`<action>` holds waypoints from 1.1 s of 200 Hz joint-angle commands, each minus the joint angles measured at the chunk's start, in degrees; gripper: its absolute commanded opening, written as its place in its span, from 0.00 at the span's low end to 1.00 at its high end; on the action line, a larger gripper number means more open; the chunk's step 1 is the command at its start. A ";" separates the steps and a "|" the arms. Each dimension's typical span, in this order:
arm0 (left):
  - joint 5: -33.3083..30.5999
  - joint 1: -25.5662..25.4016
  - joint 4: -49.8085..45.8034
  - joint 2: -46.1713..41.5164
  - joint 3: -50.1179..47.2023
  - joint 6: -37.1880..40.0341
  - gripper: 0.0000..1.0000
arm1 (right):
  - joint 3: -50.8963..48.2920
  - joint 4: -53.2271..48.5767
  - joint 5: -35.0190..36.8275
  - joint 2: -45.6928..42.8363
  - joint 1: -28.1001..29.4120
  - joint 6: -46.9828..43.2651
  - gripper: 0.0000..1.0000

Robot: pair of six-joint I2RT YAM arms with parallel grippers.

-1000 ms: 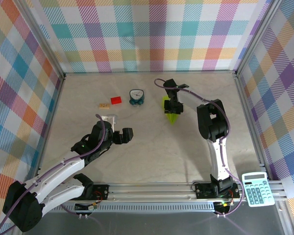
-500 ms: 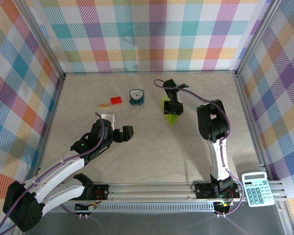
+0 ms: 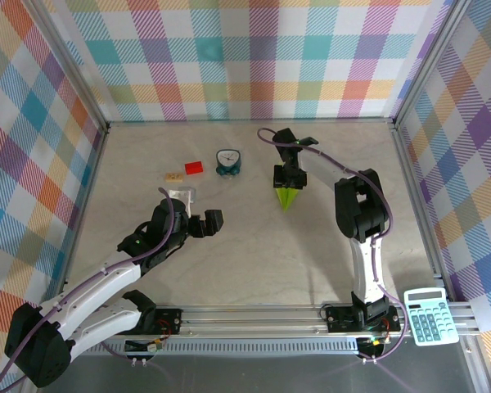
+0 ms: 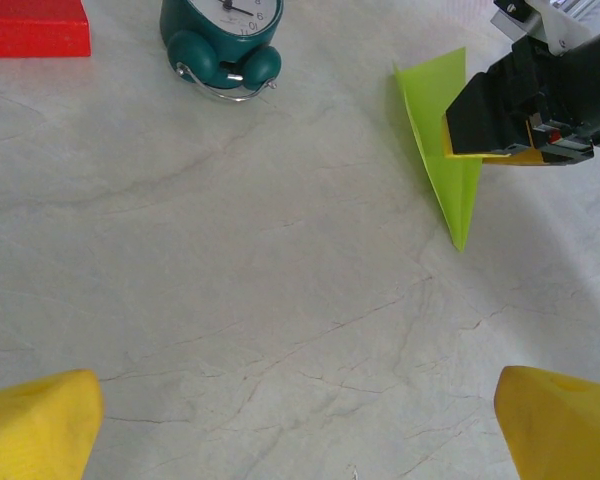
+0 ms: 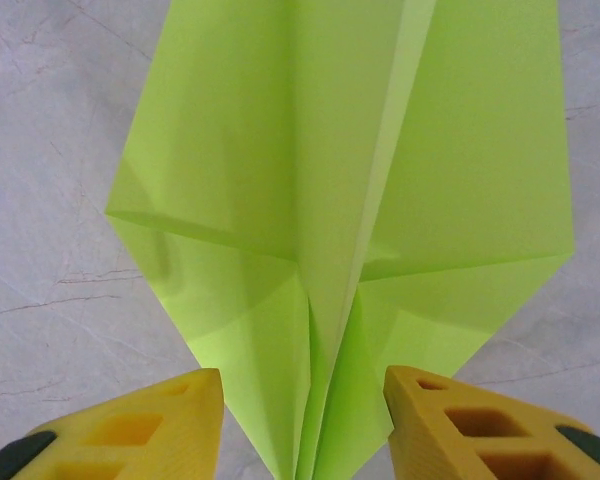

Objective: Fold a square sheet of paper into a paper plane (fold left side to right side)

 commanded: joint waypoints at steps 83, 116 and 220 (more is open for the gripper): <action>-1.18 5.65 1.56 0.82 3.53 1.45 1.00 | -13.76 0.64 1.52 -19.38 -0.52 -2.46 0.62; -2.80 13.76 4.51 1.29 2.85 2.77 1.00 | -27.17 6.77 1.92 -33.38 -4.20 -4.50 0.73; -16.90 21.40 29.38 6.03 -8.38 19.24 1.00 | -66.55 50.50 7.47 -55.99 -21.93 -13.16 0.99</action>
